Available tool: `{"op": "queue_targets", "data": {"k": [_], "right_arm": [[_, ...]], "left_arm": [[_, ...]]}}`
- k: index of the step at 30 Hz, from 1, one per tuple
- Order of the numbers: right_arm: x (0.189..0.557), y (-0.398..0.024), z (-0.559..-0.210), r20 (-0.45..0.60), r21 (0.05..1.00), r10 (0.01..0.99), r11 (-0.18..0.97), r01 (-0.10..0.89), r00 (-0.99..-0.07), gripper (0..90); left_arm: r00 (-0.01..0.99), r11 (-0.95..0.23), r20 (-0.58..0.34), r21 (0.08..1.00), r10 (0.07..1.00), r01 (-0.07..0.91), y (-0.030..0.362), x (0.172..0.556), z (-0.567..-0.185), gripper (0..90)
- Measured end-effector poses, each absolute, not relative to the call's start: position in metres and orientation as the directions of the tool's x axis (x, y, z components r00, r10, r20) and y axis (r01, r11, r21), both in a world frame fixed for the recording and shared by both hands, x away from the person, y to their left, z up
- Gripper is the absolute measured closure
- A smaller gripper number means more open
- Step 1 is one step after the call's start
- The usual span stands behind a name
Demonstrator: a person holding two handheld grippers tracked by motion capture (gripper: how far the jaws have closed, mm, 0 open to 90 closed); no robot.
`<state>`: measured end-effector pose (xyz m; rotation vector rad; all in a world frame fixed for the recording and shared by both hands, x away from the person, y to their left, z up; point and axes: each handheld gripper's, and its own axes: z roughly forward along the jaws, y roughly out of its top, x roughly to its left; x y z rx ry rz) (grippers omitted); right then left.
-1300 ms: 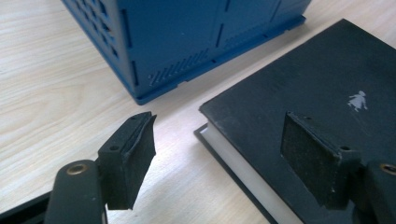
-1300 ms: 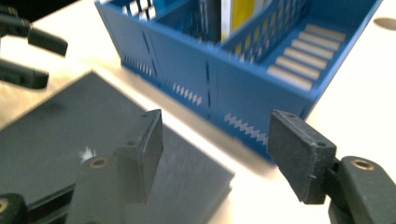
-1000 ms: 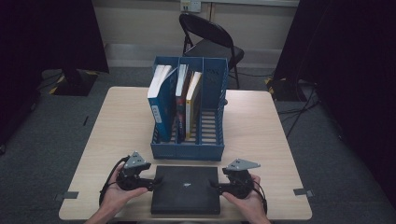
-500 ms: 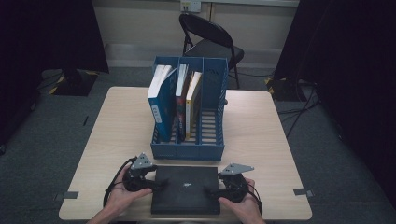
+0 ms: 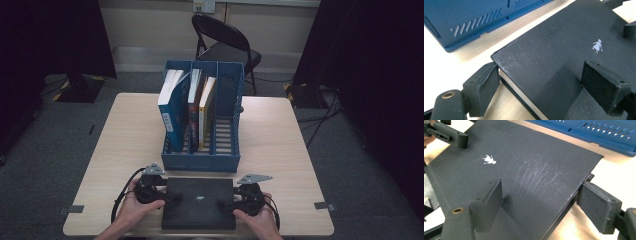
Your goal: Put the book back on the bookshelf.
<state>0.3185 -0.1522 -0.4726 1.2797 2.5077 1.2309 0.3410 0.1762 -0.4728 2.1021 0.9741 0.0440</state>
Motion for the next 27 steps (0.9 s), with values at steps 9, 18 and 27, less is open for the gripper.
{"op": "queue_targets", "data": {"k": [9,18,27], "right_arm": [[0.324,-0.151,-0.472,0.266,0.68,0.688,0.363,0.637,-0.676,20.6],[0.329,-0.147,-0.472,0.258,0.688,0.662,0.386,0.615,-0.704,20.5],[0.341,-0.133,-0.472,0.26,0.691,0.602,0.431,0.581,-0.755,20.3]], "left_arm": [[0.71,-0.394,-0.292,0.669,0.641,0.63,0.18,0.345,-0.473,15.0],[0.692,-0.38,-0.322,0.651,0.646,0.657,0.186,0.349,-0.474,14.3],[0.706,-0.386,-0.245,0.696,0.665,0.605,0.19,0.348,-0.471,20.2]]}}
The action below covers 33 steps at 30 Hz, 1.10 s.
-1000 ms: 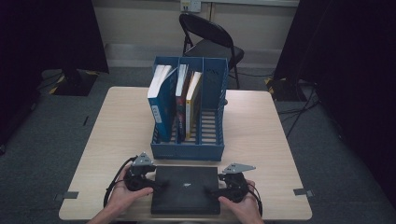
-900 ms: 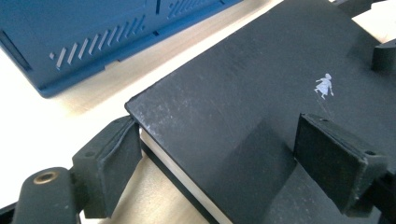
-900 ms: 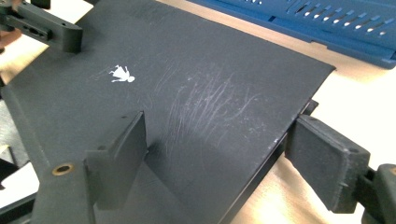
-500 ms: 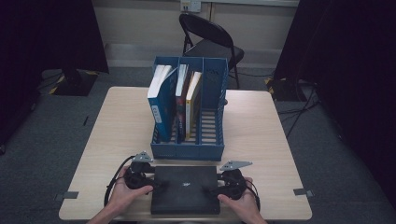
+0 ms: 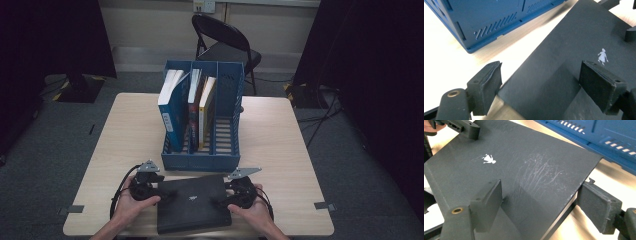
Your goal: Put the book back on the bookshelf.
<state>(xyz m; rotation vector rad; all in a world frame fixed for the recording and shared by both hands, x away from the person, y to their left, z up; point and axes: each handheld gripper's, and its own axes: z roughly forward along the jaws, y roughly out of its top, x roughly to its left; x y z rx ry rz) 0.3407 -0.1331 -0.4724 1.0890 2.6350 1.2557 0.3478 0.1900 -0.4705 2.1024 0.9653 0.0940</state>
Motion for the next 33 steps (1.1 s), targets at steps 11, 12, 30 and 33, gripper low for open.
{"op": "queue_targets", "data": {"k": [11,12,30,33], "right_arm": [[0.347,-0.111,-0.472,0.226,0.708,0.584,0.451,0.543,-0.779,18.8],[0.345,-0.112,-0.471,0.224,0.709,0.585,0.451,0.542,-0.779,18.5],[0.281,-0.141,-0.469,0.168,0.735,0.593,0.457,0.501,-0.788,21.7],[0.282,-0.138,-0.473,0.162,0.724,0.587,0.475,0.5,-0.793,24.1]], "left_arm": [[0.748,-0.4,-0.251,0.718,0.615,0.57,0.188,0.345,-0.47,30.9],[0.747,-0.398,-0.251,0.719,0.615,0.57,0.187,0.344,-0.47,30.9],[0.747,-0.398,-0.222,0.733,0.627,0.552,0.178,0.341,-0.471,26.9],[0.75,-0.4,-0.216,0.736,0.625,0.546,0.178,0.341,-0.471,26.9]]}}
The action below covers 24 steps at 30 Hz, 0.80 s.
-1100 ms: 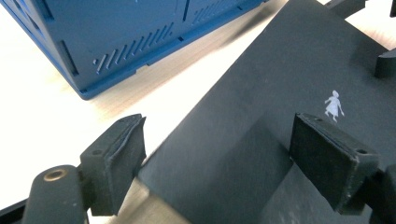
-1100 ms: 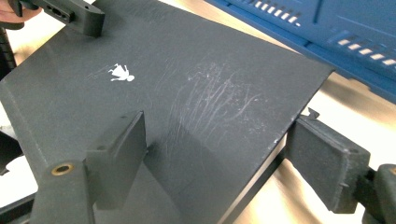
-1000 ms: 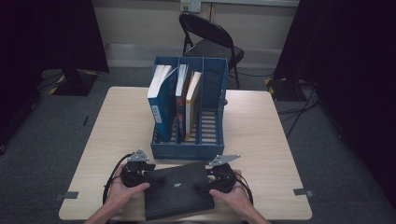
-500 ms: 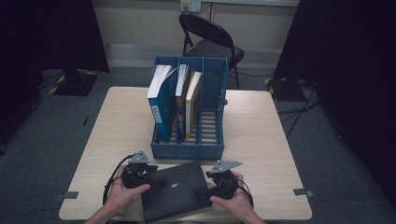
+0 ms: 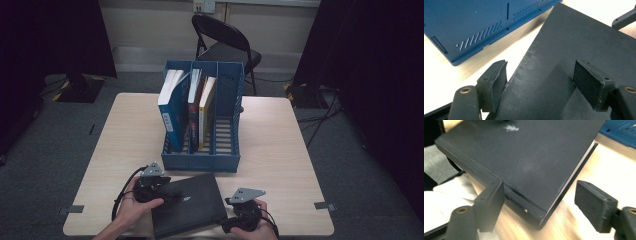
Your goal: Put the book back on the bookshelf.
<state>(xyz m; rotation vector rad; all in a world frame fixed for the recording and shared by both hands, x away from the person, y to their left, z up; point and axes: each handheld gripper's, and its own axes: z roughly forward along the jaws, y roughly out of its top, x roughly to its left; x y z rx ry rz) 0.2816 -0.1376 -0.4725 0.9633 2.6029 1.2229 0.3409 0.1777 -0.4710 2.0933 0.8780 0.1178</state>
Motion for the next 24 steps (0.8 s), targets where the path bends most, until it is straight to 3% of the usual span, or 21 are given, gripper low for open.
{"op": "queue_targets", "data": {"k": [4,17,24], "right_arm": [[0.28,-0.135,-0.468,0.111,0.74,0.58,0.495,0.457,-0.807,25.8],[0.288,-0.142,-0.469,0.169,0.728,0.576,0.474,0.495,-0.8,31.9],[0.285,-0.141,-0.468,0.156,0.732,0.586,0.472,0.491,-0.796,34.8]], "left_arm": [[0.746,-0.397,-0.218,0.735,0.629,0.549,0.177,0.34,-0.471,26.4],[0.765,-0.45,-0.232,0.693,0.601,0.563,0.184,0.326,-0.467,23.5],[0.778,-0.436,-0.256,0.709,0.574,0.554,0.172,0.339,-0.47,28.7]]}}
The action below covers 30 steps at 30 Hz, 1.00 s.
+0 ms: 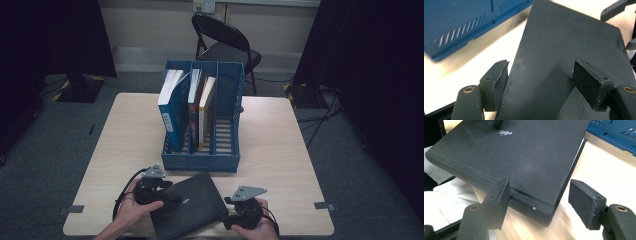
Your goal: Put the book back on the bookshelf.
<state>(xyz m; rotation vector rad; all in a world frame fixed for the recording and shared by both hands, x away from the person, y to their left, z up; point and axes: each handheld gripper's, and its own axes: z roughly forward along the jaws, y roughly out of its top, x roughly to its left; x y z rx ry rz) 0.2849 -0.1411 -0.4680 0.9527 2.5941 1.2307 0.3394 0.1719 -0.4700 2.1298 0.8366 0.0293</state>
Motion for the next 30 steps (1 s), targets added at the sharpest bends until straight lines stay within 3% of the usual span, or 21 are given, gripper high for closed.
{"op": "queue_targets", "data": {"k": [21,30], "right_arm": [[0.294,-0.142,-0.467,0.152,0.731,0.605,0.464,0.501,-0.782,37.4],[0.304,-0.141,-0.467,0.157,0.733,0.612,0.454,0.507,-0.775,40.8]], "left_arm": [[0.8,-0.493,-0.267,0.67,0.538,0.555,0.188,0.321,-0.465,30.7],[0.779,-0.453,-0.271,0.687,0.565,0.568,0.192,0.322,-0.465,39.9]]}}
